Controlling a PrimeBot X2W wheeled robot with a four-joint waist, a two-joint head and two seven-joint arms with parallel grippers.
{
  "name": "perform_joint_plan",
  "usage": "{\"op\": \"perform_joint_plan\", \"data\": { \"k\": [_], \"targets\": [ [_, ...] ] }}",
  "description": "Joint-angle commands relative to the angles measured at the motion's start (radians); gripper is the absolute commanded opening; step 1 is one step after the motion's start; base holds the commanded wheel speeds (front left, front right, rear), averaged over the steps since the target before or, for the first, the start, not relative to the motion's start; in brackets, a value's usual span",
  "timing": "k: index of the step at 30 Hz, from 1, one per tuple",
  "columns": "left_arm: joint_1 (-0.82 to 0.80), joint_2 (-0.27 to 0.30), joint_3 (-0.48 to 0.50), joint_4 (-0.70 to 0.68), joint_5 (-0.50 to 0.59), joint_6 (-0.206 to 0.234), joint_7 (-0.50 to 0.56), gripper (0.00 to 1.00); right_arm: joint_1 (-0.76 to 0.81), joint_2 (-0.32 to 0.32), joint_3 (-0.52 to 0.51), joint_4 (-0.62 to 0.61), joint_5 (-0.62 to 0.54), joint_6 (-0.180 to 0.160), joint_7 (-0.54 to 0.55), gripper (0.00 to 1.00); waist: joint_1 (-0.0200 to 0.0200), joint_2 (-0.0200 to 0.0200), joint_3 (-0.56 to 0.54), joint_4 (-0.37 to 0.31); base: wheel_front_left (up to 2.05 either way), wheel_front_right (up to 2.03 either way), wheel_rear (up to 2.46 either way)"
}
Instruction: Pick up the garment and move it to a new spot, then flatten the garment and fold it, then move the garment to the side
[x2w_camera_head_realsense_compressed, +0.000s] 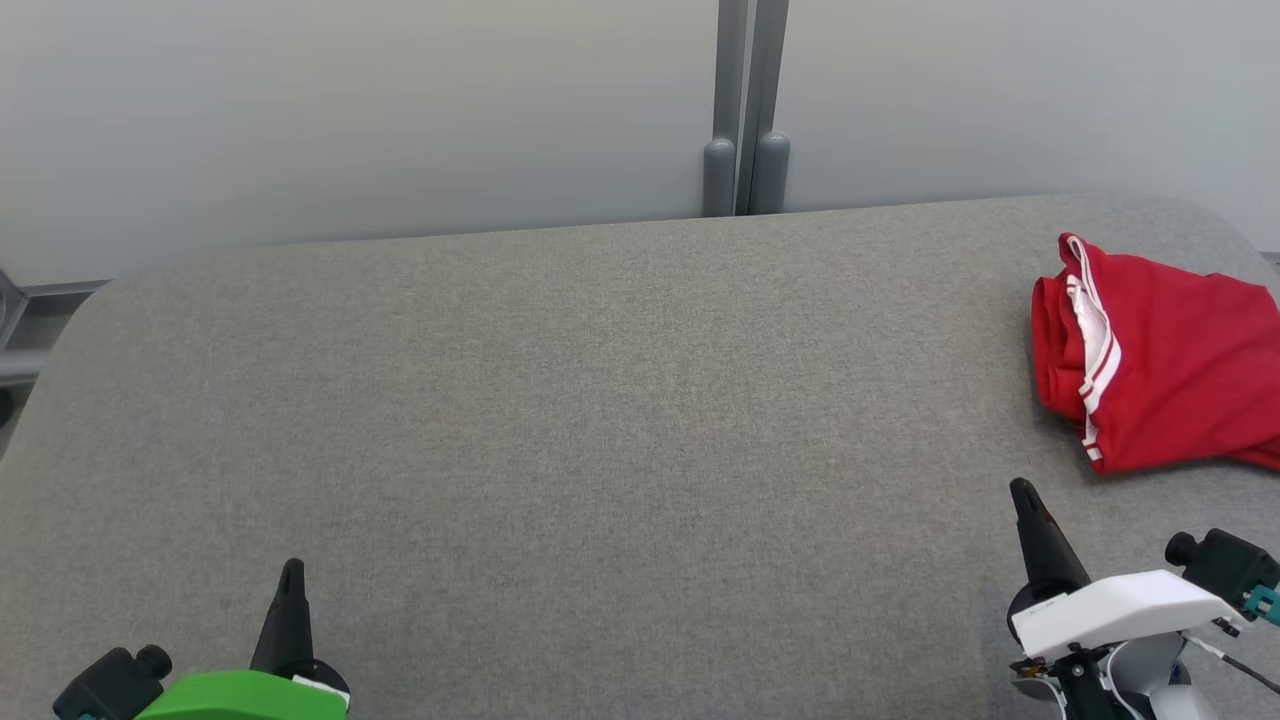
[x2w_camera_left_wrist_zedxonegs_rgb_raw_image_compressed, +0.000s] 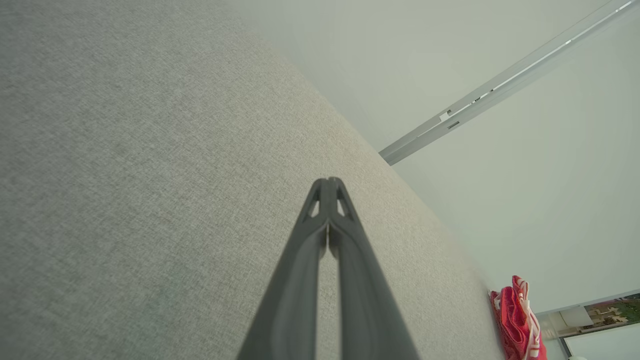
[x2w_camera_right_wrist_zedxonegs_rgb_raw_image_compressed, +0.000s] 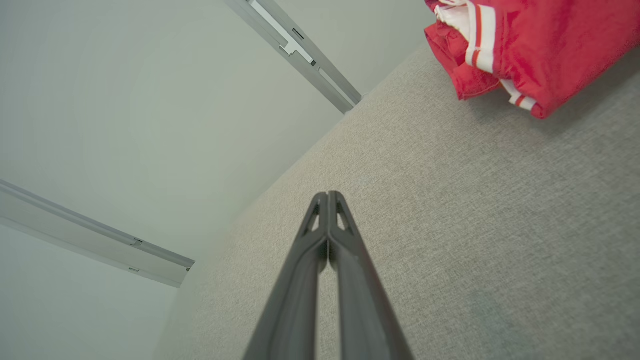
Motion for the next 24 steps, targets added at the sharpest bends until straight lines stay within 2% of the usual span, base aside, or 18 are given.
{"op": "perform_joint_plan", "data": {
  "k": [1,24],
  "targets": [
    [-0.03,-0.003,0.014,-0.009,-0.038,-0.011,0.009,0.0,-0.025,-0.009,-0.009,-0.014,0.048,0.0,0.008,0.0,0.0,0.0,0.001,0.0,0.0,0.0,0.0],
    [-0.064,-0.04,0.064,-0.003,-0.239,-0.057,0.068,0.0,-0.029,-0.011,-0.046,-0.013,0.32,0.0,0.067,0.0,0.0,0.0,0.007,-0.001,0.0,0.0,0.0]
  ]
}}
